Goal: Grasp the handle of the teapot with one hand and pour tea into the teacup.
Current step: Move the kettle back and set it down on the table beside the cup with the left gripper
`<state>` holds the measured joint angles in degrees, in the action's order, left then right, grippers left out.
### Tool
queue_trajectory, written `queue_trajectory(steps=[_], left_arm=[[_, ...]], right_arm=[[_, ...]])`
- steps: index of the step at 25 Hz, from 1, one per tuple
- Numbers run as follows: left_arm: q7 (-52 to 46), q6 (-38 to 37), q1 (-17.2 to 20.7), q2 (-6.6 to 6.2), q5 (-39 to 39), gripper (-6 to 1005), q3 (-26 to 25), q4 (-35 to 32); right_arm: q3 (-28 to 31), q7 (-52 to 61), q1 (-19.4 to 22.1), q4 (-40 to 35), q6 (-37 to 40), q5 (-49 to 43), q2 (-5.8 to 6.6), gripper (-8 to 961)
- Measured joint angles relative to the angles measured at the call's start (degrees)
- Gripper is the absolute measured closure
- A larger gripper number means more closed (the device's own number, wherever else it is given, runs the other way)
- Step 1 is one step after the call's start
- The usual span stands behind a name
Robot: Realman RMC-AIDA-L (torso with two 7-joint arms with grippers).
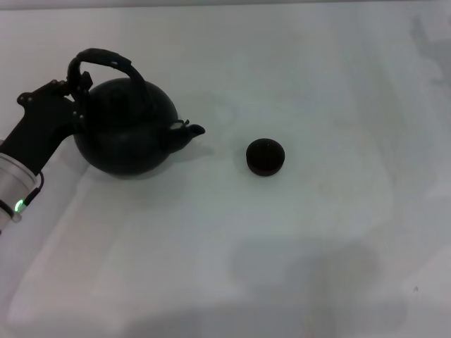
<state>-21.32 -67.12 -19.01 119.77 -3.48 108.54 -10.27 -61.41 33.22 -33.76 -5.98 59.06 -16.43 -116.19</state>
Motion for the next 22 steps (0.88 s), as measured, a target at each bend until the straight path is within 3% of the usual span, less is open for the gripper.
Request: queue_trajectory(steps=[6, 22], left_arm=[[0.4, -0.01, -0.44, -0.42, 0.07, 893, 2.68, 0.15], [2.65, 1.36, -0.87, -0.08, -0.02, 889, 2.85, -0.07]], right_arm=[[-0.02, 0.0, 0.01, 0.23, 0.0, 0.0, 0.0, 128], [0.01, 0.01, 0.91, 0.42, 0.41, 0.0, 0.06, 128]])
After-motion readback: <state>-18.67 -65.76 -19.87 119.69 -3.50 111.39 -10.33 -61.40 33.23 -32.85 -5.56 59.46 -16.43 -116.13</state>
